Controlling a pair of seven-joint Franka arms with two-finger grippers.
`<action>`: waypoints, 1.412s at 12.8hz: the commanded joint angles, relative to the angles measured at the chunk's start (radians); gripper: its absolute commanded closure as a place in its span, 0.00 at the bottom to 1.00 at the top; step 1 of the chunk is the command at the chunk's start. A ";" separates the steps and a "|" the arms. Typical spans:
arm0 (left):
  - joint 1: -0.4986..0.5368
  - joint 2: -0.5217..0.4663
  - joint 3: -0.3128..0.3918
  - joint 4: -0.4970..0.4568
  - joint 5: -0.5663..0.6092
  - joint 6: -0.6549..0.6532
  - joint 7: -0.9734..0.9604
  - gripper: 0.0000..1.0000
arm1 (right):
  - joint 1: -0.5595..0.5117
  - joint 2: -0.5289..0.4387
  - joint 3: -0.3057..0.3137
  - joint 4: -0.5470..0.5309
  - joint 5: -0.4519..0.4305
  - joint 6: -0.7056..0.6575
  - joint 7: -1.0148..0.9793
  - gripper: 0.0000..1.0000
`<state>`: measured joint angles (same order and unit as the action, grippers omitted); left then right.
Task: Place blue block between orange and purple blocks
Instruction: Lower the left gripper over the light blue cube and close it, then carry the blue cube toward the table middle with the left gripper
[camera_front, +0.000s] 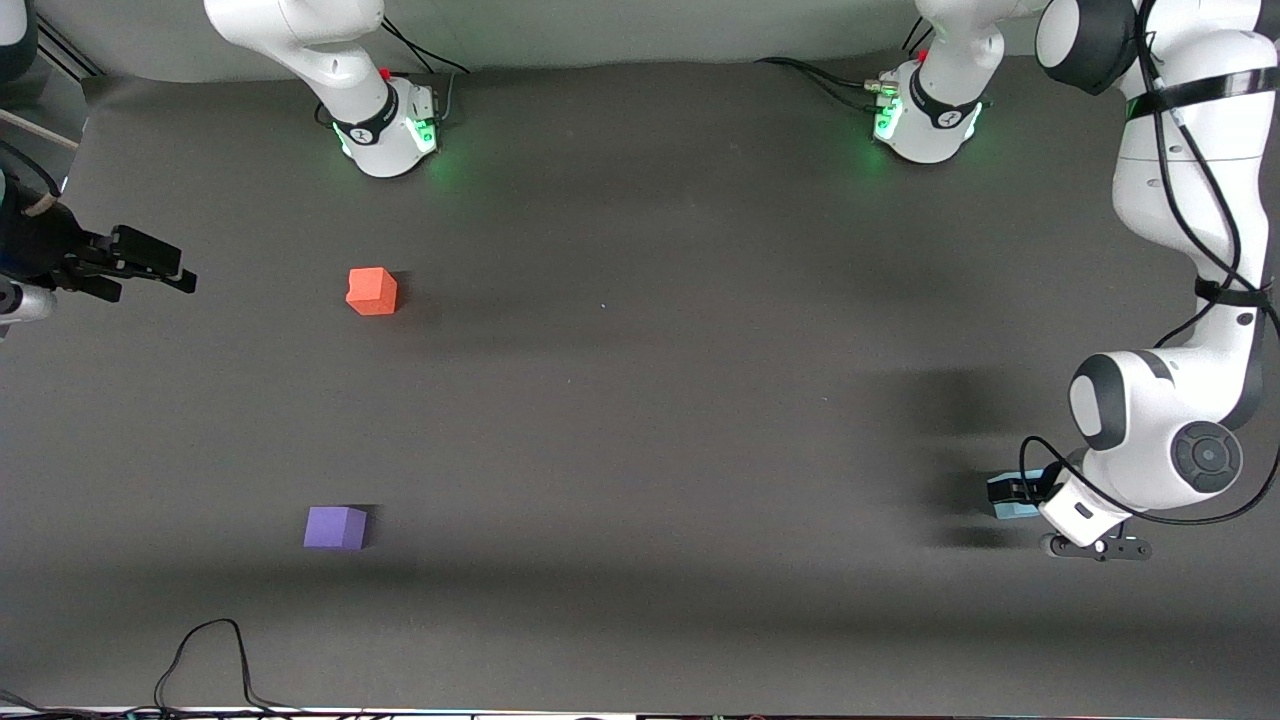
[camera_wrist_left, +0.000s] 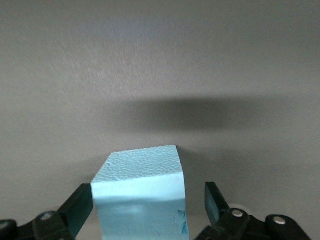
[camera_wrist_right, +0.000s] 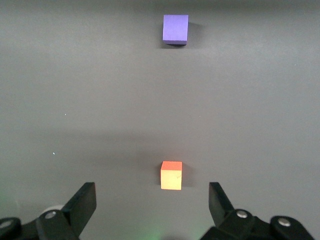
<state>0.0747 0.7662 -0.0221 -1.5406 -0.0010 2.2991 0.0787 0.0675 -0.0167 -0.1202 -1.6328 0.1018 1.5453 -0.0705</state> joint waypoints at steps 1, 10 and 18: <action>-0.009 -0.005 0.007 -0.029 0.015 0.025 -0.042 0.27 | -0.002 0.015 -0.003 0.021 0.024 -0.018 0.023 0.00; -0.055 -0.181 -0.001 0.025 0.108 -0.205 -0.074 0.61 | -0.008 0.038 -0.035 0.018 0.024 0.001 0.024 0.00; -0.494 -0.171 -0.004 0.213 0.009 -0.422 -0.681 0.61 | 0.064 0.029 -0.019 0.050 0.081 -0.043 0.120 0.00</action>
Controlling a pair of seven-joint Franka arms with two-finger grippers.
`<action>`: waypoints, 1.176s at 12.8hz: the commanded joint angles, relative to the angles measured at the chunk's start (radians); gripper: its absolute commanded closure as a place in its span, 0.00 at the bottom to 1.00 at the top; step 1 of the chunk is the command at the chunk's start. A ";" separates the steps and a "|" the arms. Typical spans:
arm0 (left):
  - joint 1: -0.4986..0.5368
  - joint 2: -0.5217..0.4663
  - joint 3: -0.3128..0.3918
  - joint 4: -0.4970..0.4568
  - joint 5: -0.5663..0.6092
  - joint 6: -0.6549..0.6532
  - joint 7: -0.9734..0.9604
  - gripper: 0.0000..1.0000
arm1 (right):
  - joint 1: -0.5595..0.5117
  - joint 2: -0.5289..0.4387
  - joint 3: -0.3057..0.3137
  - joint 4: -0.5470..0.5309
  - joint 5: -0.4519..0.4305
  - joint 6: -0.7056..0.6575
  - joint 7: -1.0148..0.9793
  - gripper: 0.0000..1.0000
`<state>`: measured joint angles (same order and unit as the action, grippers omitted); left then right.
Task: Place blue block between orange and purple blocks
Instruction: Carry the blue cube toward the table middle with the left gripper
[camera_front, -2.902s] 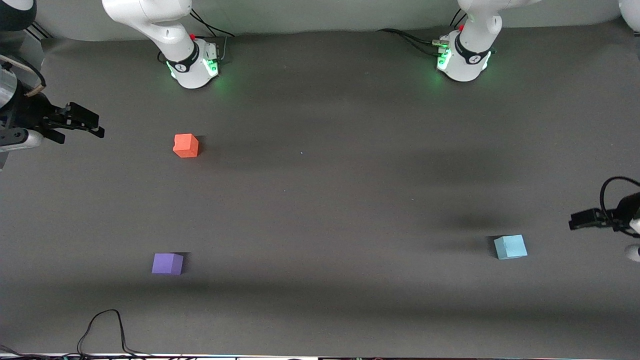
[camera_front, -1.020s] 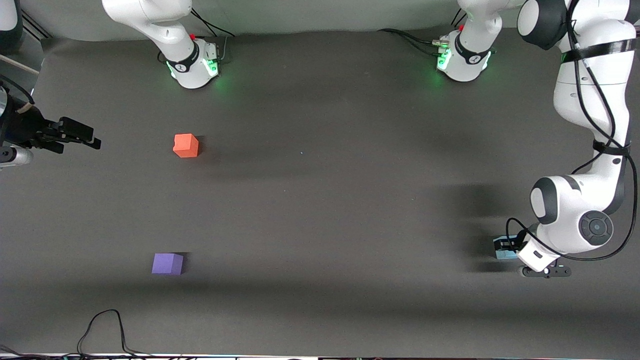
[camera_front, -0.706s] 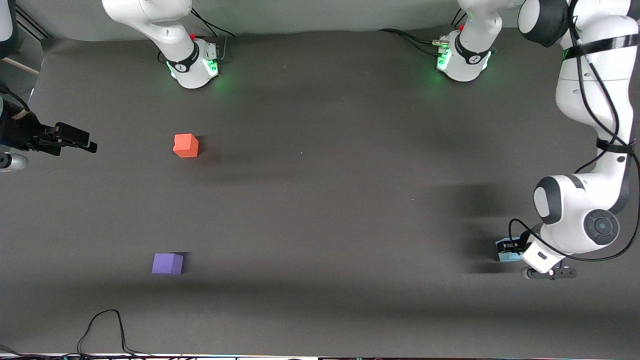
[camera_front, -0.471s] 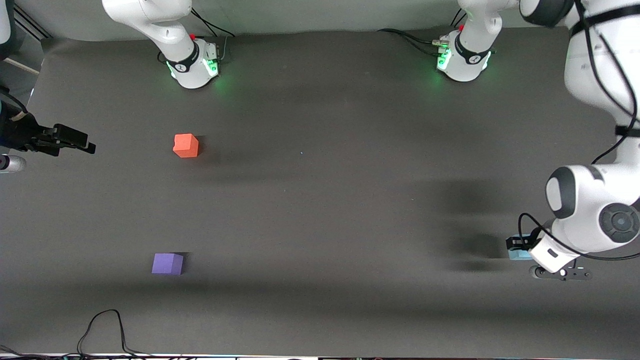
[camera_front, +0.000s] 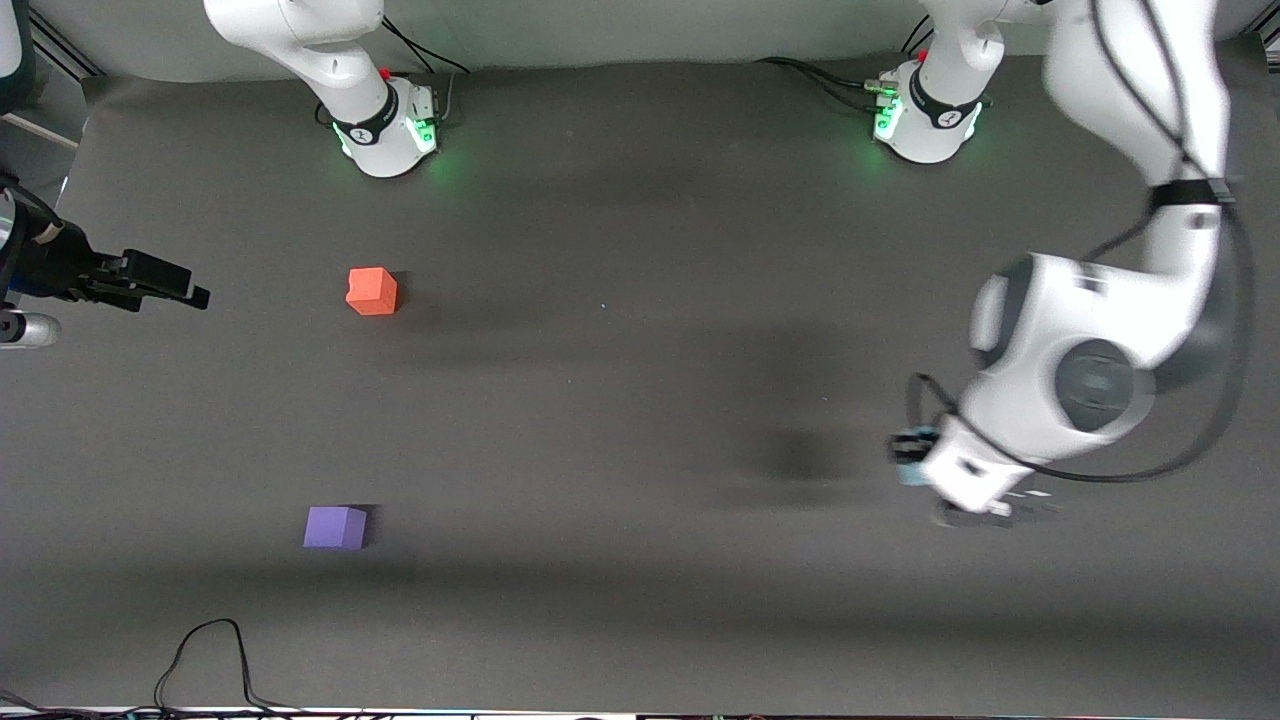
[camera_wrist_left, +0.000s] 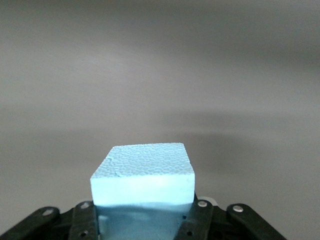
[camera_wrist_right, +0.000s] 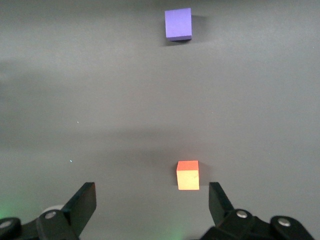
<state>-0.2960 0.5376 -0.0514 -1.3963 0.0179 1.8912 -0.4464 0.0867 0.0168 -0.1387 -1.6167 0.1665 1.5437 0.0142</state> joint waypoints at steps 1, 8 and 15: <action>-0.194 0.103 0.025 0.126 -0.010 -0.012 -0.245 0.61 | 0.063 -0.006 0.002 0.050 0.016 -0.060 0.042 0.00; -0.504 0.316 0.028 0.218 0.005 0.221 -0.472 0.61 | 0.231 0.083 0.007 0.138 0.018 -0.024 0.061 0.00; -0.571 0.455 0.035 0.215 0.099 0.332 -0.555 0.40 | 0.248 0.123 0.008 0.140 0.018 -0.004 0.061 0.00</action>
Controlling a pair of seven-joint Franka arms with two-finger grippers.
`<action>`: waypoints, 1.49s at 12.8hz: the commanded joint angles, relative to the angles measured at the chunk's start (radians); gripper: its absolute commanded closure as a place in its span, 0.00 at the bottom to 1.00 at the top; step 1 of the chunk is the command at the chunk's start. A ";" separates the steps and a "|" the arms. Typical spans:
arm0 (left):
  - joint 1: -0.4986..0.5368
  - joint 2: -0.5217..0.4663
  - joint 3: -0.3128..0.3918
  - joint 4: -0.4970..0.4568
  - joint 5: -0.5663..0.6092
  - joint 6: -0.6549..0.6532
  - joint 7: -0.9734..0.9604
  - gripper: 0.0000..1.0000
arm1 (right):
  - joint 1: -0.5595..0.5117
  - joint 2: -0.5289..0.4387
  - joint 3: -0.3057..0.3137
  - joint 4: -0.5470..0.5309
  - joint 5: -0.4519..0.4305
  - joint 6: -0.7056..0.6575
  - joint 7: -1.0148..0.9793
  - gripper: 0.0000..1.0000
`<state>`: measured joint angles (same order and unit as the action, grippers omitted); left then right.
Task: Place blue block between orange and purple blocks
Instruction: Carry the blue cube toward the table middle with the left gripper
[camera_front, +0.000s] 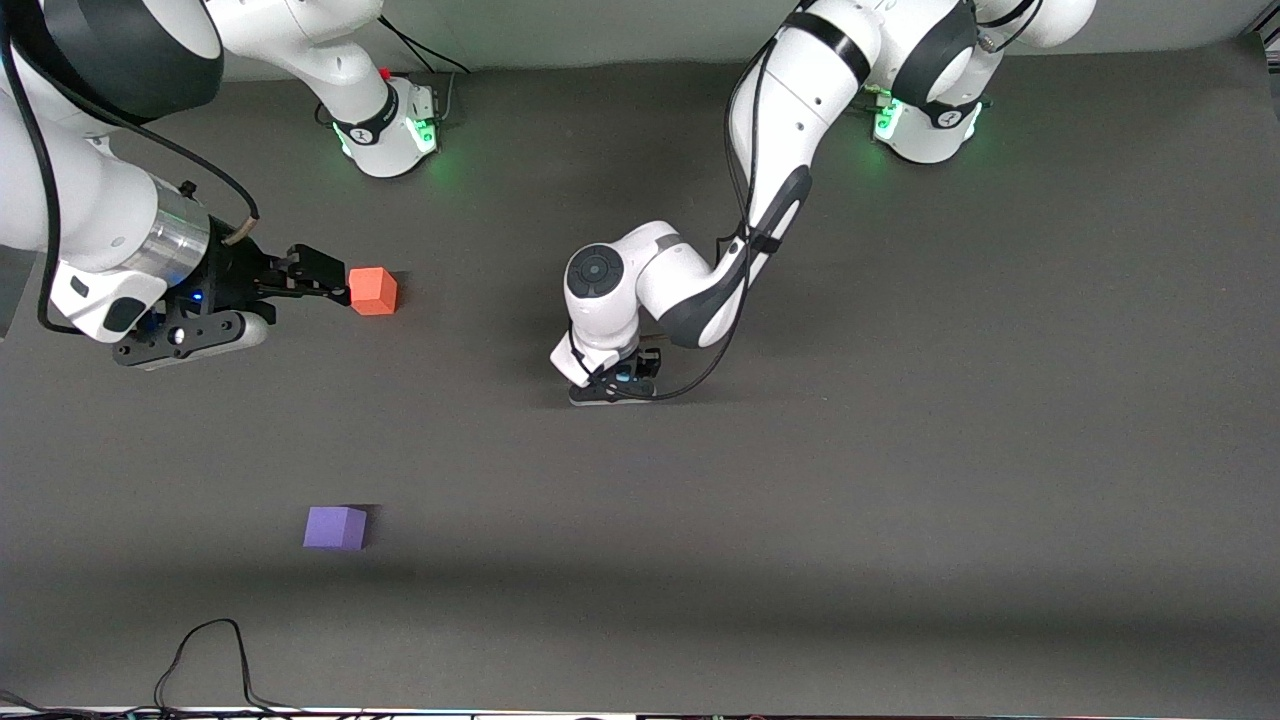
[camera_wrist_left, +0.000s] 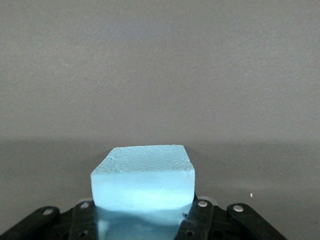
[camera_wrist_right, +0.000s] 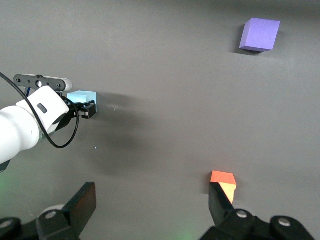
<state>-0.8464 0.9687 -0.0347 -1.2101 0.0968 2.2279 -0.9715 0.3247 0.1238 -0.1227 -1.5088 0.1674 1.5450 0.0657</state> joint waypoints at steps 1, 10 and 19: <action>-0.019 0.022 0.018 0.029 0.021 -0.005 -0.027 0.00 | 0.010 0.017 -0.008 0.027 0.018 -0.005 0.005 0.00; 0.341 -0.270 -0.059 -0.037 -0.140 -0.235 0.233 0.00 | 0.091 0.022 -0.008 0.027 0.069 -0.003 0.072 0.00; 0.881 -0.645 -0.045 -0.329 -0.115 -0.457 0.968 0.00 | 0.460 0.289 -0.009 0.179 -0.003 0.207 0.643 0.00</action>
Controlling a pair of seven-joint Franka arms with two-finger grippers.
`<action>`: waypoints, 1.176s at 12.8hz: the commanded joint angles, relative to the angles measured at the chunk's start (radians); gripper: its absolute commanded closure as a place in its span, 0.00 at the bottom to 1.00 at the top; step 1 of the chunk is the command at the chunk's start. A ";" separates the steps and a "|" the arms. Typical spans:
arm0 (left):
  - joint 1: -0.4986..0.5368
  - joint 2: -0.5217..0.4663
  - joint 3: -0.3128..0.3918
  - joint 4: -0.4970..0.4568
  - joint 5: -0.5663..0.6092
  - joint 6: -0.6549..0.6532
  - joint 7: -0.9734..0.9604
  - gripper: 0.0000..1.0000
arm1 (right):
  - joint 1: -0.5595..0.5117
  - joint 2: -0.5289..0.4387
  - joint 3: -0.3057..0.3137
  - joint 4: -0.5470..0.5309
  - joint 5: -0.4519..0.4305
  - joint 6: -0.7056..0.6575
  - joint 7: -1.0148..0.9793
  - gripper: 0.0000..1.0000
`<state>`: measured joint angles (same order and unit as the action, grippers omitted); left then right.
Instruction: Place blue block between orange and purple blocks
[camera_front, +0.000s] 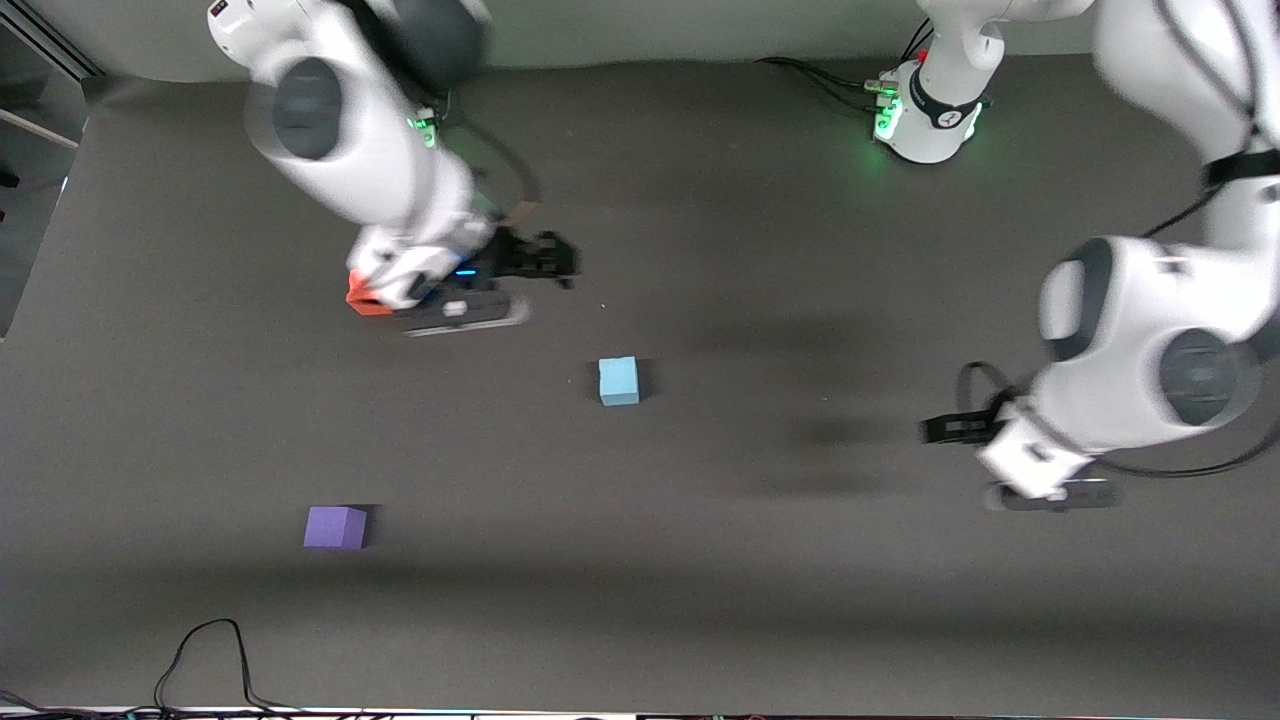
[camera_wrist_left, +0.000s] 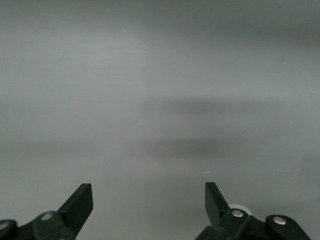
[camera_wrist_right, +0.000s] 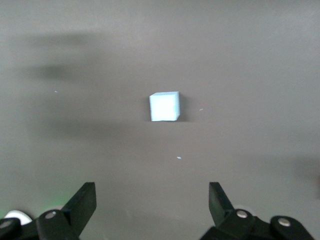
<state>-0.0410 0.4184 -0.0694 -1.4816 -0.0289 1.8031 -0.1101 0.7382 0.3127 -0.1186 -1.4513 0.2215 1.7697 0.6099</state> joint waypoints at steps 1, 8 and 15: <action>0.116 -0.127 -0.012 -0.057 0.048 -0.060 0.136 0.00 | 0.052 0.115 -0.013 0.115 -0.063 -0.016 0.093 0.00; 0.197 -0.246 -0.006 -0.059 0.086 -0.188 0.303 0.00 | 0.075 0.232 -0.012 -0.078 -0.057 0.315 0.012 0.00; 0.185 -0.383 -0.013 -0.057 0.066 -0.300 0.325 0.00 | 0.107 0.325 -0.013 -0.205 -0.060 0.533 -0.018 0.02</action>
<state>0.1484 0.0890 -0.0783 -1.5014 0.0431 1.5183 0.1984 0.8303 0.6347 -0.1244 -1.6415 0.1639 2.2694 0.6058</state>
